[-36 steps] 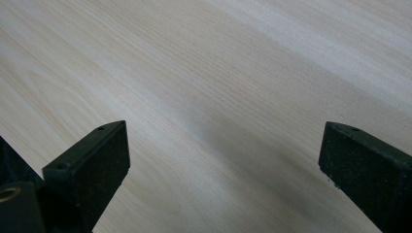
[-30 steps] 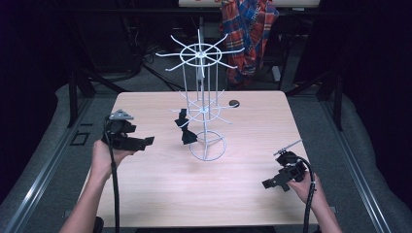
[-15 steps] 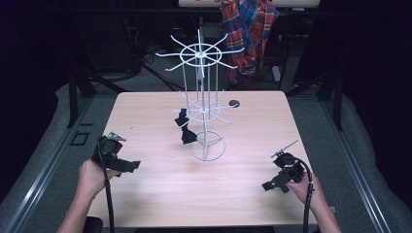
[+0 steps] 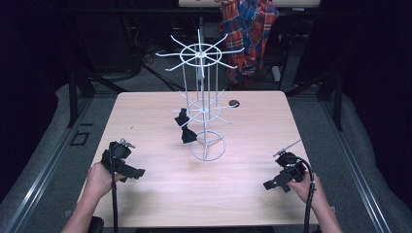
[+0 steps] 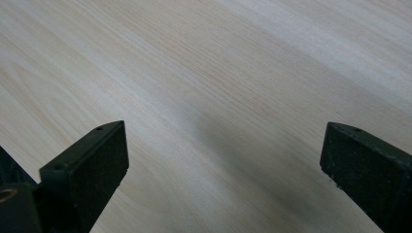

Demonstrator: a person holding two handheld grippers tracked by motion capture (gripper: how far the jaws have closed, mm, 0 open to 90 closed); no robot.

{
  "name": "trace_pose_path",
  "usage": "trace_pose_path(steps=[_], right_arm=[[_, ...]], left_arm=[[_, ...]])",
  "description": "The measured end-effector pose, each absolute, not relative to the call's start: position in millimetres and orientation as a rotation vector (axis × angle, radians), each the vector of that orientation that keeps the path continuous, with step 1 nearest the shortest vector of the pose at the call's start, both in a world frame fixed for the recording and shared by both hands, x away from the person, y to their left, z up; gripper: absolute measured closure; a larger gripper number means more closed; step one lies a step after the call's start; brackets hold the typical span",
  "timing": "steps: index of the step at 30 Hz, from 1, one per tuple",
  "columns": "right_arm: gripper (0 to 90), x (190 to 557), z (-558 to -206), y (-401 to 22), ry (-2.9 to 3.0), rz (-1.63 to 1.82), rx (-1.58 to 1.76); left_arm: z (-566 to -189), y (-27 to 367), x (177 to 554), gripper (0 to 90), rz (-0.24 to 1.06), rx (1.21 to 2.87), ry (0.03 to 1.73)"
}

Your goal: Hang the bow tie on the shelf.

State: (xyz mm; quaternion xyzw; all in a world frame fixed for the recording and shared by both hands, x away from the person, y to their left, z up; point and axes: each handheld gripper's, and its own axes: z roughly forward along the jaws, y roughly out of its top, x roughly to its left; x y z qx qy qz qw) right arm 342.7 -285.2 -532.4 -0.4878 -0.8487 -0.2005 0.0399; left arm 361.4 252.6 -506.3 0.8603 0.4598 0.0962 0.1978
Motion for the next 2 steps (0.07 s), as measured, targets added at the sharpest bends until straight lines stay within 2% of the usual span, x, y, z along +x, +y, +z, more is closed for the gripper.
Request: trace_pose_path(steps=[2], right_arm=[[3.2,342.2,-533.1,-287.3,-2.587,-0.626,-1.513]], left_arm=[[-505.0,253.1,361.6,0.0,0.277,2.405,1.276]])
